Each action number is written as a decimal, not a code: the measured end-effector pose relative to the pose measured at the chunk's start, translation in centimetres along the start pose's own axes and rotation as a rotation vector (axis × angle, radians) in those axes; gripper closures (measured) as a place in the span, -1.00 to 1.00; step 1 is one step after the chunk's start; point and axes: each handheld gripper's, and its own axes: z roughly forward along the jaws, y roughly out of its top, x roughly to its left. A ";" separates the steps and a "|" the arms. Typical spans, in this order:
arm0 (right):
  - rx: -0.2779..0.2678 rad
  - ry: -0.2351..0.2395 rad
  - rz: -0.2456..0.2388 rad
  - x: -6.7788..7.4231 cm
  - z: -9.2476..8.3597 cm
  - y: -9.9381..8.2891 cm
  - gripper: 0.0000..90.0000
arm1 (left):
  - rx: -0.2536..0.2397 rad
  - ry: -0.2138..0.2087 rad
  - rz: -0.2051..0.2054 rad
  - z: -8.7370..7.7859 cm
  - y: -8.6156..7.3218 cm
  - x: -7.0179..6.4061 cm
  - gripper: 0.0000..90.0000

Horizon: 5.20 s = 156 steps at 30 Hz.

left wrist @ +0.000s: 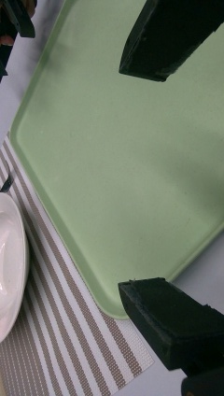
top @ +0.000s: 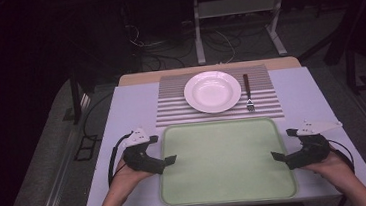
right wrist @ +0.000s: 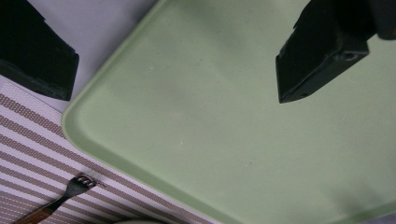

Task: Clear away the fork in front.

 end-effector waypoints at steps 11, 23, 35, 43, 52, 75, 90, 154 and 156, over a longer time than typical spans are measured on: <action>0.000 0.008 0.012 0.0 0.1 0.1 -1.00 | 0.005 -0.001 0.004 0.2 -0.4 -0.2 -1.00; 0.006 0.005 0.013 -0.2 0.7 0.8 -1.00 | 0.007 -0.009 -0.001 0.5 -0.5 -0.2 -1.00; 0.022 0.006 0.042 -1.0 1.8 1.9 -1.00 | 0.005 -0.009 -0.006 0.6 -0.4 -0.3 -1.00; 0.036 0.012 0.039 -1.3 2.4 2.6 -1.00 | 0.001 -0.005 -0.010 0.5 -0.4 -0.2 -1.00; 0.034 0.008 0.035 -2.0 2.9 3.9 -1.00 | -0.002 -0.006 -0.010 0.5 -0.3 -0.2 -1.00; 0.082 -0.028 0.067 -3.9 5.5 6.1 -1.00 | -0.004 -0.009 -0.011 0.5 -0.3 -0.3 -1.00; 0.110 -0.058 0.094 -5.6 7.2 7.6 -0.98 | -0.006 -0.011 -0.011 0.5 -0.4 -0.3 -1.00; 0.383 -0.263 0.355 -14.4 17.4 16.4 0.32 | -0.026 -0.017 -0.032 0.2 -0.5 0.1 -1.00; 0.397 -0.271 0.370 -14.6 17.7 16.5 0.35 | -0.026 -0.017 -0.031 0.2 -0.5 0.1 -1.00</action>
